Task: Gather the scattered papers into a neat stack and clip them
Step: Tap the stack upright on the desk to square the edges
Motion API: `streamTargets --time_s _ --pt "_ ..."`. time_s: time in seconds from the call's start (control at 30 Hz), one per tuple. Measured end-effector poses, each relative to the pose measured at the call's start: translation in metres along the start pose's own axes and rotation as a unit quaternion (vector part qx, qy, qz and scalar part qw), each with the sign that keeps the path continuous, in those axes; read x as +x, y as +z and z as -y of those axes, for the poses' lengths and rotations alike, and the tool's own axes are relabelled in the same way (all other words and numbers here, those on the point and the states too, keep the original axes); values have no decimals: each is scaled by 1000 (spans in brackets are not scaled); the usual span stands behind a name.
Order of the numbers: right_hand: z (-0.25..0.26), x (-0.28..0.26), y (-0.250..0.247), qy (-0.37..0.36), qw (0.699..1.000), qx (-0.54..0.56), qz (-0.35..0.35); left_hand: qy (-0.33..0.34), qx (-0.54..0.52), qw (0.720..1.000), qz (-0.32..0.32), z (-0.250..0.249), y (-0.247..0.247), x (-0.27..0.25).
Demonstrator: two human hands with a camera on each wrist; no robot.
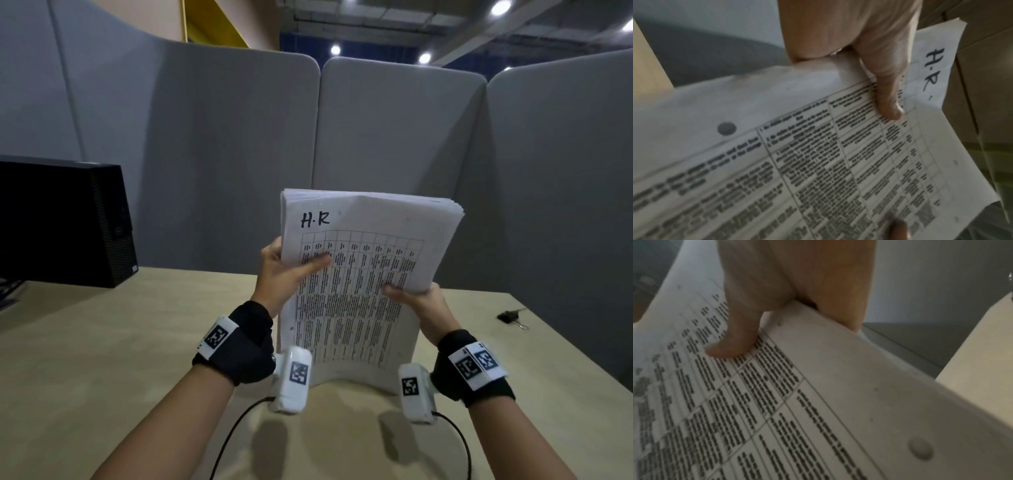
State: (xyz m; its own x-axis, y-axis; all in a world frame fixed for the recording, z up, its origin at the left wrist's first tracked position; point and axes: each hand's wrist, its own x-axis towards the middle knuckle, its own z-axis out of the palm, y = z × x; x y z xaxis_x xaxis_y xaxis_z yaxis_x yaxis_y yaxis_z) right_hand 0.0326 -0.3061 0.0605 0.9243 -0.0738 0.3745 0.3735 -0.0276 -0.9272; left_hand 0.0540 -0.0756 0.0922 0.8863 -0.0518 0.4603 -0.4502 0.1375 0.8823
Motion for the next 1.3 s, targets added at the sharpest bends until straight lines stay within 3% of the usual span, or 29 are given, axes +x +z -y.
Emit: streamTargets --time_s 0.23,0.43,0.6,0.73,1.13,1.3 --pt "-1 2 3 -6 1000 0 -14 9 -41 998 -51 -9 2 1" --pt "-3 3 7 5 1000 27 -4 81 53 990 -101 -6 11 -5" --pt "-1 2 5 2 999 34 2 31 -5 999 -32 -26 -2 7" --pt "-2 2 4 -6 999 28 15 83 -56 995 -29 -42 -10 21" --pt "0 3 3 12 998 53 25 214 53 969 -111 -42 2 22" --pt "1 3 2 13 997 54 48 243 87 963 -78 -41 6 25"
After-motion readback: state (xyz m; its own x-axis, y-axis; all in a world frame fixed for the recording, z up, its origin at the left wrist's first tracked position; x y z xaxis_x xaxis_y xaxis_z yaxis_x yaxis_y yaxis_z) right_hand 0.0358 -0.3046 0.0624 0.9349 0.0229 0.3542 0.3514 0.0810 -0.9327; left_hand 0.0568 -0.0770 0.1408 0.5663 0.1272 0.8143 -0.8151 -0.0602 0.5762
